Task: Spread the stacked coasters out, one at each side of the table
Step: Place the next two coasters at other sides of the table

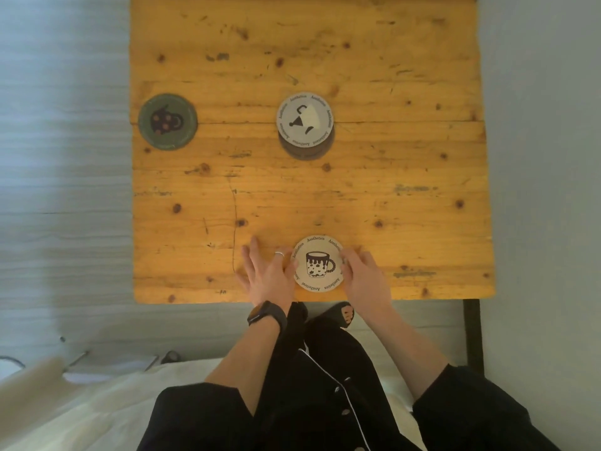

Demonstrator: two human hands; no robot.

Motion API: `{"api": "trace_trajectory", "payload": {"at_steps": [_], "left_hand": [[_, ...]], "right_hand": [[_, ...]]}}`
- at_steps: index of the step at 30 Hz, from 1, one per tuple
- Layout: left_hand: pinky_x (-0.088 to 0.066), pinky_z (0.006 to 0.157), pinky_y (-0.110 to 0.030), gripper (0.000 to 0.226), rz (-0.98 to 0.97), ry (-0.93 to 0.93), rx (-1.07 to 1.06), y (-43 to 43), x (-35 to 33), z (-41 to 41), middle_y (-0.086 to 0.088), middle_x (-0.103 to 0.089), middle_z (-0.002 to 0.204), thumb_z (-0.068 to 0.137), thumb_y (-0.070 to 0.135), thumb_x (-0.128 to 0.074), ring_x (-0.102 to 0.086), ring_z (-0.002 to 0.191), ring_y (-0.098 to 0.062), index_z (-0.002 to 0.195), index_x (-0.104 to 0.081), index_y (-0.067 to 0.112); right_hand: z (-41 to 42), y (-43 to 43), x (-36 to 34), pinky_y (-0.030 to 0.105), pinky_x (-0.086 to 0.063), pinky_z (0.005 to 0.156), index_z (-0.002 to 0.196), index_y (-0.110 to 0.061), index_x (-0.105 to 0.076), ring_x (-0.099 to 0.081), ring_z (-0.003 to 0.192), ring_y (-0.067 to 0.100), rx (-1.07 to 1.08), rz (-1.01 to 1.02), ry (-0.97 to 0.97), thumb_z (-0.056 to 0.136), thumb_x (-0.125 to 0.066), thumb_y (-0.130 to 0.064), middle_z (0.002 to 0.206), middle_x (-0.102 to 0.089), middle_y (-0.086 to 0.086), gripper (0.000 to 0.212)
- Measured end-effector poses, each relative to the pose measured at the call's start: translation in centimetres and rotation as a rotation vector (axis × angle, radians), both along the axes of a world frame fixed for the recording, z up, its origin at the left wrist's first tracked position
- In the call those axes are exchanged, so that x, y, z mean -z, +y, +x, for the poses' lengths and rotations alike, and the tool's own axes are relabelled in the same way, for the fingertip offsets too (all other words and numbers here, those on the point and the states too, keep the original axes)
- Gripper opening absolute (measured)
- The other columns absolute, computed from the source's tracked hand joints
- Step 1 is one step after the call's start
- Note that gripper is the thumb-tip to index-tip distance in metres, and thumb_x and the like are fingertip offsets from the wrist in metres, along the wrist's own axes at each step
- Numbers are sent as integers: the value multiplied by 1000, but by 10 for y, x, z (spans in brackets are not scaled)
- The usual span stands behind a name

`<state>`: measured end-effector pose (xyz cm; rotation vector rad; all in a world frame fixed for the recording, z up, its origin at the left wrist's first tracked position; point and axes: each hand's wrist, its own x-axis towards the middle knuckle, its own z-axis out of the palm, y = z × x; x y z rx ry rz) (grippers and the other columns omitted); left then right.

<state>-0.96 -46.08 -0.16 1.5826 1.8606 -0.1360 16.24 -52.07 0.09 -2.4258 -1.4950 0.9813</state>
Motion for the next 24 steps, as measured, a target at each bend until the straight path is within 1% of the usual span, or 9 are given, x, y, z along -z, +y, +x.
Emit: {"api": "trace_trajectory", "payload": {"at_steps": [4, 6, 8, 11, 13, 16, 19, 21, 24], "left_hand": [[-1, 116, -68, 26, -57, 28, 64, 15, -9, -1, -3, -4, 164, 91, 45, -58, 5, 150, -34, 116, -62, 42], [-3, 116, -67, 27, -79, 29, 94, 28, -16, 2, -3, -7, 162, 88, 38, -62, 1, 150, -33, 115, -64, 41], [-8, 118, -62, 29, -93, -11, 137, 47, -21, 5, -6, -13, 161, 88, 33, -60, -7, 149, -32, 117, -64, 38], [-19, 117, -53, 33, -77, -69, 160, 84, -22, 9, -7, -24, 158, 90, 30, -54, -20, 145, -32, 123, -60, 32], [-22, 116, -51, 39, -21, -90, 173, 110, -17, 13, -6, -26, 157, 90, 32, -52, -23, 144, -30, 129, -54, 30], [-17, 120, -53, 53, 99, -63, 218, 150, 0, 21, -6, -17, 162, 93, 41, -47, -13, 149, -29, 143, -40, 26], [-2, 121, -55, 68, 225, -34, 248, 179, 23, 25, 0, -1, 166, 93, 55, -37, 3, 152, -23, 153, -15, 34], [8, 119, -54, 72, 252, 8, 266, 188, 40, 23, 7, 11, 165, 91, 67, -25, 13, 151, -18, 154, 0, 41], [9, 120, -54, 71, 331, 58, 278, 183, 59, 18, 11, 17, 164, 91, 74, -13, 19, 150, -14, 151, 12, 46]], "right_hand": [[6, 14, -8, 43, -58, 74, 123, -25, -57, -64, 89, 27, -61, -92, -28, 102, -49, -24, 116, -60, 8, 23], [11, 28, -15, 43, -57, 77, 123, -26, -60, -64, 95, 29, -117, -188, -45, 100, -50, -25, 118, -61, 6, 25], [17, 47, -24, 42, -57, 79, 123, -27, -63, -63, 99, 29, -164, -274, -52, 98, -49, -30, 117, -63, 4, 28], [28, 80, -36, 38, -56, 75, 121, -26, -64, -65, 94, 27, -132, -254, -29, 98, -49, -36, 108, -70, 2, 30], [36, 109, -38, 37, -55, 75, 120, -26, -62, -66, 93, 26, -76, -193, -14, 97, -51, -37, 105, -70, 0, 28], [45, 157, -31, 34, -51, 79, 124, -24, -58, -64, 102, 25, 14, -90, 35, 98, -53, -40, 108, -68, 0, 31], [47, 204, -14, 36, -45, 85, 136, -21, -49, -57, 117, 26, 116, -11, 88, 96, -53, -50, 131, -59, 4, 50], [45, 231, -3, 41, -44, 95, 143, -17, -43, -51, 127, 28, 160, 14, 55, 94, -51, -58, 140, -52, 7, 64], [42, 256, 8, 47, -44, 102, 144, -13, -40, -46, 130, 34, 183, 40, -44, 91, -47, -68, 144, -46, 11, 77]]}}
